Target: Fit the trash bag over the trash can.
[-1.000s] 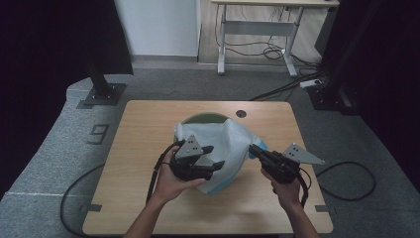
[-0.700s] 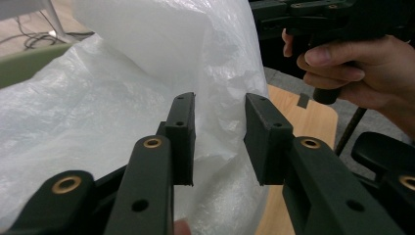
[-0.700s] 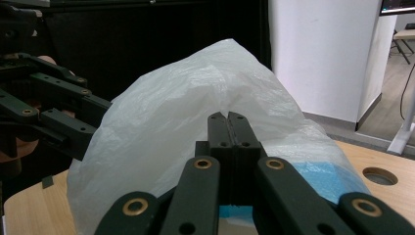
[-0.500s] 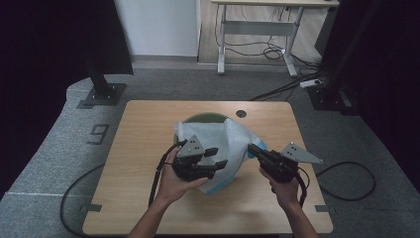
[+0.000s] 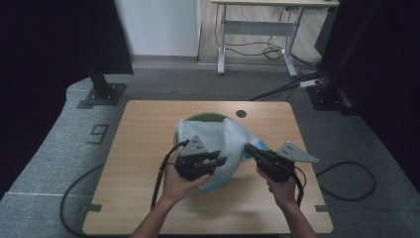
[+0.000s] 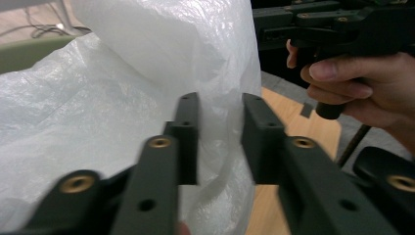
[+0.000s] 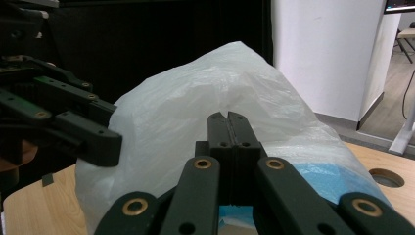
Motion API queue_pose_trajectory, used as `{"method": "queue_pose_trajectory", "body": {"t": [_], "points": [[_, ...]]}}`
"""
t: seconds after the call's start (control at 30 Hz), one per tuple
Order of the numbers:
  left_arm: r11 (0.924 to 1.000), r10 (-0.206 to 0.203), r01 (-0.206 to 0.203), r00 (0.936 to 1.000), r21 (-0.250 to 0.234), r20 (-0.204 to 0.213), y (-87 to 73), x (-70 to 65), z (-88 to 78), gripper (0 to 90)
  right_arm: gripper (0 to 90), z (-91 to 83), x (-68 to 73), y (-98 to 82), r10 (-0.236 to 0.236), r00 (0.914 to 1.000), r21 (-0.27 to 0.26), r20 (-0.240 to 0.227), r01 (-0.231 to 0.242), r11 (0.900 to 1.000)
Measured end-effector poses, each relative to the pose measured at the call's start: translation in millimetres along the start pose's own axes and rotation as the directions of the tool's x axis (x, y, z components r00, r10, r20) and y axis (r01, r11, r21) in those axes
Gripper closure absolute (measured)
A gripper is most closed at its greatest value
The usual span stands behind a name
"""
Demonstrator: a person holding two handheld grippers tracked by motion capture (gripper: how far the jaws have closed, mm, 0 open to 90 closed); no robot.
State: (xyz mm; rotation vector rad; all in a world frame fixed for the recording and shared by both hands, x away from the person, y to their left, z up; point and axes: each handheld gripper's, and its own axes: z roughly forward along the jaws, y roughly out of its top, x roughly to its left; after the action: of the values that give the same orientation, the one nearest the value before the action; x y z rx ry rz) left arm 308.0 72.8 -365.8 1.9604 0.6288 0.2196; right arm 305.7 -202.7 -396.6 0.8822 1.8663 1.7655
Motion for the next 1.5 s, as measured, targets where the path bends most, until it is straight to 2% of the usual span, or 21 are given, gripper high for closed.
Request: {"method": "queue_pose_trajectory", "body": {"t": [0.1,0.13,0.23,0.33,0.5,0.67,0.8,0.97,1.13,1.23,1.33,1.43,1.5], "points": [[0.9996,-0.015,0.015,0.9999,-0.022,0.001,0.9,2.4,-1.7,81.7,87.8,-2.6,-1.2,0.2,-0.002,1.0,-0.002,0.002,0.002,1.0],[0.9993,-0.02,0.02,0.9998,-0.033,-0.002,1.6,3.3,-2.8,83.2,84.9,-3.9,-1.6,0.1,-0.002,1.0,-0.007,0.005,0.002,1.0],[0.9975,-0.034,0.034,0.9994,-0.062,-0.001,4.3,6.1,-6.1,87.4,66.4,-10.7,0.7,-1.1,-0.012,0.9981,-0.035,0.06,0.014,0.999],[0.9945,-0.054,0.053,0.9985,-0.09,-0.005,6.9,10.9,-8.2,88.7,60.0,-20.7,4.3,-3.7,-0.028,0.9956,-0.049,0.089,0.032,0.998],[0.9899,-0.09,0.086,0.9954,-0.113,-0.033,7.5,19.4,-10.5,89.3,58.4,-44.6,9.0,-13.9,-0.028,0.9946,-0.062,0.1,0.034,0.997],[0.9839,-0.121,0.115,0.9918,-0.137,-0.039,8.1,24.0,-12.9,89.5,58.4,-55.3,15.4,-27.8,-0.031,0.9971,-0.033,0.069,0.033,0.999],[0.9834,-0.123,0.118,0.9919,-0.138,-0.03,9.7,25.1,-11.7,89.5,58.5,-50.6,19.5,-36.2,-0.044,0.9981,-0.008,0.044,0.044,0.999],[0.9826,-0.125,0.119,0.9916,-0.143,-0.033,12.0,26.6,-11.4,89.5,58.4,-30.9,13.8,-36.1,-0.025,0.9991,0.008,0.034,0.025,1.0],[0.9801,-0.141,0.135,0.9896,-0.145,-0.028,11.7,31.3,-12.5,89.6,59.4,-12.4,5.8,-36.3,0.017,0.9996,0.004,0.024,-0.018,1.0],[0.9799,-0.144,0.138,0.989,-0.144,-0.033,11.4,33.4,-12.8,89.6,62.7,-5.4,4.7,-34.4,0.041,0.9991,-0.014,-0.004,-0.041,0.999],[0.9794,-0.145,0.139,0.9888,-0.146,-0.033,11.4,34.2,-12.9,89.7,72.3,-1.9,4.9,-30.8,0.036,0.9993,-0.03,-0.01,-0.037,0.999],[0.978,-0.146,0.137,0.9884,-0.157,-0.043,11.4,35.1,-14.5,89.6,86.3,0.6,2.9,-27.8,0.035,0.9993,-0.032,-0.015,-0.036,0.999],[0.9756,-0.151,0.141,0.9875,-0.168,-0.046,11.0,37.1,-16.9,89.7,89.0,0.1,3.0,-26.2,0.023,0.9996,-0.038,-0.015,-0.023,0.999]]}}
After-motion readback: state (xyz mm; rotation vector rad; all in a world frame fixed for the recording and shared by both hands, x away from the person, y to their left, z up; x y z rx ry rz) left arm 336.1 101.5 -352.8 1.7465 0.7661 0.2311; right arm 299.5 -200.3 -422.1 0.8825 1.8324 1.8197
